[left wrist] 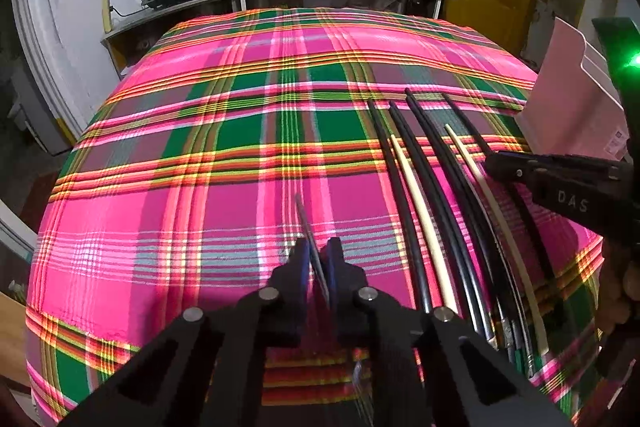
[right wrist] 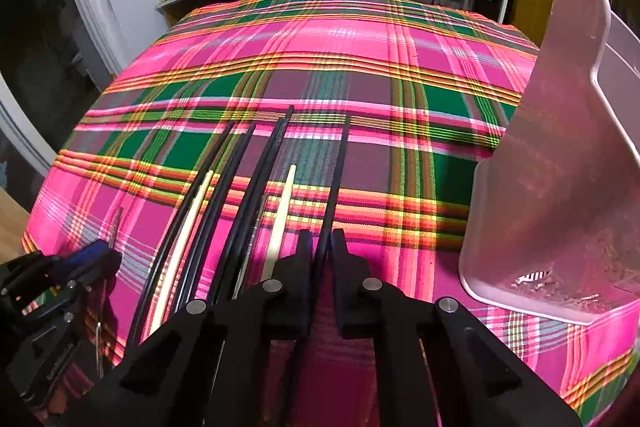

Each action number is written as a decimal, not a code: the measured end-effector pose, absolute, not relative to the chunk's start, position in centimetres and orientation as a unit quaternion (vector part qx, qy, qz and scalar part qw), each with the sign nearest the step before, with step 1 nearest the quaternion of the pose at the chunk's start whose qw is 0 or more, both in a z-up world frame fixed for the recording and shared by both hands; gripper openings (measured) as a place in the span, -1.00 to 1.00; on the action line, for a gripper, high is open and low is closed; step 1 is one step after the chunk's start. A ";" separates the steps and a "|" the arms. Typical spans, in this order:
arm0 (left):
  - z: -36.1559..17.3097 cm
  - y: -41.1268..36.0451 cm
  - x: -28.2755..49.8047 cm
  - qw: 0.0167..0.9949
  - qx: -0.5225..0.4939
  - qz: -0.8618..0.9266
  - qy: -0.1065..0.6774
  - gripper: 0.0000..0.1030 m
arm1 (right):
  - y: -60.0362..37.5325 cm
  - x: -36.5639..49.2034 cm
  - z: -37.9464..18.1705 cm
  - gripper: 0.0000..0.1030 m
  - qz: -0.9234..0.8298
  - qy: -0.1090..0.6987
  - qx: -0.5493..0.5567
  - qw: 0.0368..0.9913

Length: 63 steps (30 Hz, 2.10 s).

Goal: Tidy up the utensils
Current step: 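Grasp a thin dark chopstick with the left tool while the right tool grasps a black chopstick, then lift both chopsticks over the pink basket and open both tools to drop them in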

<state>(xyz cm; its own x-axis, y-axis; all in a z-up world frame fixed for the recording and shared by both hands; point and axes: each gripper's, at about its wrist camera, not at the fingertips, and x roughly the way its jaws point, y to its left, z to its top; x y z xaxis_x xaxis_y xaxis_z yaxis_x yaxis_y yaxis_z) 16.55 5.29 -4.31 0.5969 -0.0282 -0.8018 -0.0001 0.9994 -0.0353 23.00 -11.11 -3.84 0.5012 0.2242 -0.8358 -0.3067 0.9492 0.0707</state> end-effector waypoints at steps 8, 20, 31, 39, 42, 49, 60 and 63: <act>-2.5 5.9 15.9 0.898 -0.048 -0.031 0.436 -0.90 | -11.7 21.1 -0.9 -0.89 0.183 0.445 -0.021 0.876; 3.7 5.5 13.3 0.920 -0.052 -0.060 0.384 -0.90 | -13.3 17.4 4.8 -0.89 0.216 0.382 0.017 0.898; 9.9 4.0 11.6 0.933 -0.057 -0.105 0.340 -0.90 | -16.3 14.3 9.5 -0.89 0.213 0.333 0.040 0.918; 12.9 1.6 12.5 0.935 -0.056 -0.140 0.322 -0.90 | -19.2 13.3 11.6 -0.89 0.199 0.313 0.063 0.926; 14.1 0.2 13.4 0.933 -0.059 -0.162 0.316 -0.90 | -20.7 13.4 12.5 -0.89 0.188 0.305 0.073 0.931; 16.3 -3.5 16.4 0.925 -0.073 -0.209 0.309 -0.90 | -23.9 13.9 15.0 -0.89 0.156 0.279 0.092 0.943; 17.9 -6.9 21.4 0.922 -0.110 -0.239 0.285 -0.90 | -27.5 16.7 16.8 -0.89 0.116 0.250 0.112 0.955; 17.0 -7.7 22.8 0.919 -0.114 -0.240 0.292 -0.90 | -27.8 17.7 16.1 -0.89 0.110 0.255 0.117 0.954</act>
